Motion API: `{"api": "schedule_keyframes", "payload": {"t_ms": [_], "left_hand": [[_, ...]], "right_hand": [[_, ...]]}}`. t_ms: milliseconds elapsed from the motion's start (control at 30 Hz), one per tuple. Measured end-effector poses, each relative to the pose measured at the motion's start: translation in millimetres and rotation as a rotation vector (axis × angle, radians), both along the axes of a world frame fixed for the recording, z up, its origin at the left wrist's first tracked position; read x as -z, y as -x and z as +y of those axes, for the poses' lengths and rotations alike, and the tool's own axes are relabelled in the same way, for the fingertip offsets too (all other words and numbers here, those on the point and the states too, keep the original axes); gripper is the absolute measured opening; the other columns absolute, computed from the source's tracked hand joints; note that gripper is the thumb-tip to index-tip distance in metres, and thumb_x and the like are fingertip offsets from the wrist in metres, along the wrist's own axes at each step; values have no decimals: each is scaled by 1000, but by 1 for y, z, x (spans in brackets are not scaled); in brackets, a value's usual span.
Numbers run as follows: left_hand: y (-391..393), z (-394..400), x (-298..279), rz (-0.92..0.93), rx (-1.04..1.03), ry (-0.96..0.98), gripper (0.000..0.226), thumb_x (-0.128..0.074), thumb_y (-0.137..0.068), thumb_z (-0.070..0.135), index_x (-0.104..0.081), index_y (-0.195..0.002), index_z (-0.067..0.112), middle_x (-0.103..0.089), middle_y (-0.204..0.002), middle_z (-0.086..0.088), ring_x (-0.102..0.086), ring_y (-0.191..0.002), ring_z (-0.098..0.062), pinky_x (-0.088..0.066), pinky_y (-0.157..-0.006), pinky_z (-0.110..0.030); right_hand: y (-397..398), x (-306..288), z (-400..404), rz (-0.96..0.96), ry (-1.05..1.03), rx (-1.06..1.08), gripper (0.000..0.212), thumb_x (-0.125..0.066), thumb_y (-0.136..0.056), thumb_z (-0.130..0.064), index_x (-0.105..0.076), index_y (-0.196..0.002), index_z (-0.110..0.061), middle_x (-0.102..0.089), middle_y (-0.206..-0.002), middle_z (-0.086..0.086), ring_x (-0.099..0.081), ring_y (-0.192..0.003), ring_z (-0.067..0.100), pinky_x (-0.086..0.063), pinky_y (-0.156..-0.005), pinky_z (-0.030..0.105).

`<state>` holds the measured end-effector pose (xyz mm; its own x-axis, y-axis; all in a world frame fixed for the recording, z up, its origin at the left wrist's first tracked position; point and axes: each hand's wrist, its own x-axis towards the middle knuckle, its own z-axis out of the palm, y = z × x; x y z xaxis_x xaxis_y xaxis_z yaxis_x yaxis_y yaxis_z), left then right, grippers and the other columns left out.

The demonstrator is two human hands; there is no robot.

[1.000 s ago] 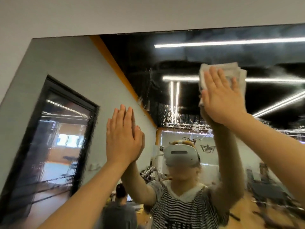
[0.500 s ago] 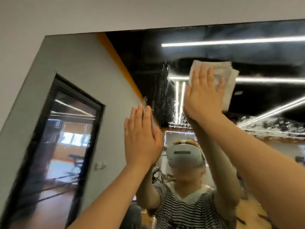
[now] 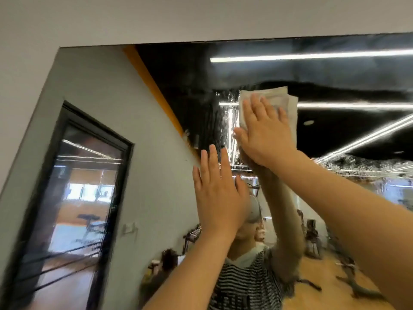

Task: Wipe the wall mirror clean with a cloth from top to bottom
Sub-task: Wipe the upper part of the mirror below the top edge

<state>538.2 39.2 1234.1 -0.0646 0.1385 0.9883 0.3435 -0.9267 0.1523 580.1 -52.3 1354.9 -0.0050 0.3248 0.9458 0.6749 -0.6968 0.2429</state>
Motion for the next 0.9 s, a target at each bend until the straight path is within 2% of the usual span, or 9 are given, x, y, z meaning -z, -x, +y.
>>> {"api": "schedule_keyframes", "payload": {"t_ms": [133, 233, 300, 433, 533, 600, 667, 767, 900], "left_hand": [[-1, 3, 1, 1, -25, -17, 61, -30, -92, 35, -39, -146, 8, -36, -153, -15, -30, -143, -31, -16, -112, -47], [-1, 3, -1, 5, -35, -26, 61, -31, -91, 35, -41, -145, 8, -39, -151, -15, -32, -142, -32, -17, -111, -48], [-2, 3, 0, 3, -30, -23, 61, -30, -92, 35, -41, -145, 8, -37, -152, -15, -31, -143, -31, -15, -112, -48], [-2, 1, 0, -8, -12, -11, 62, -28, -92, 34, -37, -147, 9, -33, -155, -13, -22, -145, -27, -11, -113, -46], [2, -1, 0, -20, 50, -13, 65, -26, -90, 38, -34, -149, 12, -26, -158, -8, -8, -145, -15, -1, -116, -39], [8, -3, -1, -2, 195, 4, 73, -19, -85, 44, -28, -152, 17, -14, -161, -1, 6, -143, -4, 13, -116, -27], [19, 0, 1, 39, 325, 1, 73, -19, -83, 43, -24, -152, 22, -11, -161, 7, 10, -141, 4, 17, -114, -20], [48, 20, -2, 34, 333, -53, 63, -29, -87, 34, -26, -149, 27, -19, -156, 11, 3, -139, 8, 10, -117, -23], [96, 76, -12, 11, 155, -4, 62, -35, -88, 26, -33, -149, 13, -25, -159, -3, -4, -143, -6, 0, -121, -38]], "right_hand": [[0, -2, -2, -102, -24, -6, 71, -14, -95, -49, -28, -149, -6, -33, -150, 16, -31, -134, 33, -25, -110, 45], [-6, 1, 1, -116, -49, -81, 72, -13, -93, -46, -39, -143, -2, -43, -139, 20, -40, -124, 35, -33, -104, 45], [-10, 1, 4, -130, -54, -107, 68, -18, -95, -44, -37, -144, -1, -39, -145, 21, -37, -131, 36, -29, -109, 46], [-15, -2, 5, -108, -19, -97, 70, -13, -95, -45, -12, -154, -8, -9, -162, 12, -8, -149, 26, -3, -118, 39], [-17, -3, 5, -104, -19, -97, 70, -11, -95, -45, -7, -155, -10, -6, -163, 11, -5, -150, 25, -3, -119, 41], [-18, -2, 6, -106, -22, -111, 69, -13, -96, -44, -8, -155, -10, -8, -162, 11, -7, -150, 26, -4, -119, 41], [-17, -1, 6, -98, -14, -106, 68, -13, -96, -44, -8, -155, -10, -7, -163, 11, -6, -150, 25, -4, -119, 41], [-14, -2, 5, -81, -1, -92, 67, -11, -98, -44, -3, -155, -10, -2, -163, 10, -2, -150, 24, -1, -119, 41], [-12, -2, 4, -64, 3, -92, 79, 5, -87, -52, -1, -155, -12, 2, -163, 8, 3, -150, 22, 3, -118, 39]]}}
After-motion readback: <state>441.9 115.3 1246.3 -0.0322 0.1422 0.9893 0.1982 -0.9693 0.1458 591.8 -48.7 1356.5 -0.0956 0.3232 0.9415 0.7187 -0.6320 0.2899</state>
